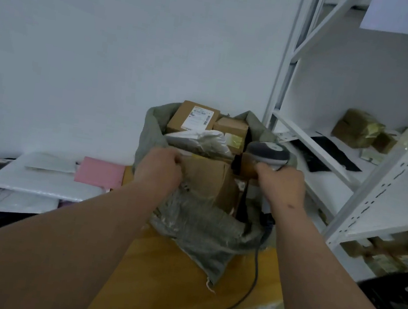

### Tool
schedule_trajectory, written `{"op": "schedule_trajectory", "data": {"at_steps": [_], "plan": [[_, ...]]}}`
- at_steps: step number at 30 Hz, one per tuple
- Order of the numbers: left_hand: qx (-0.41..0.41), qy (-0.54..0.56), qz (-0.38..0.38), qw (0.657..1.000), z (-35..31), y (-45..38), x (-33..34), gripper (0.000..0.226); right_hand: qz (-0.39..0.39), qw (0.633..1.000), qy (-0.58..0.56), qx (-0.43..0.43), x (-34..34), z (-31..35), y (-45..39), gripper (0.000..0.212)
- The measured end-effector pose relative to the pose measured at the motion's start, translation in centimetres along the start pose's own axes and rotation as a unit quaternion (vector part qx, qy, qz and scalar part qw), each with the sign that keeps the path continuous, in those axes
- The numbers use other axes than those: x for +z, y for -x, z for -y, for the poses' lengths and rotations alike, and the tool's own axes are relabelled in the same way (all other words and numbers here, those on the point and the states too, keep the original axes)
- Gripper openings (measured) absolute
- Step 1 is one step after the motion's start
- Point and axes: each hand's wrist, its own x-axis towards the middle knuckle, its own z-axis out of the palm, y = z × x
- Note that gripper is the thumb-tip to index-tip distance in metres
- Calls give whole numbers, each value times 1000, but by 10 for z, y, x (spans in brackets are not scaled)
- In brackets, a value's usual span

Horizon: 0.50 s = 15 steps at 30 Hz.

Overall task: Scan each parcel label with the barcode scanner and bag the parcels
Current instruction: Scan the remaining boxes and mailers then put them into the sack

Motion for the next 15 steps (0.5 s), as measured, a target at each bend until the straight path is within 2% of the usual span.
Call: {"op": "schedule_trajectory", "data": {"at_steps": [2,5,9,12,15], "plan": [[-7,-12,25,1000,3,4,2,35,37,994,89,-45,1,6,-5,41],[-13,2,-22,1000,-1,8,2,43,63,977,161,-128,0,18,-9,33],[-41,-3,-55,998,-5,2,-3,44,86,973,121,-176,6,35,-6,34],[-49,-49,-61,996,-7,0,-9,45,118,977,59,-170,18,39,-6,32],[-54,-100,-72,991,-4,-1,-17,45,147,964,63,-212,31,42,-1,36]]}}
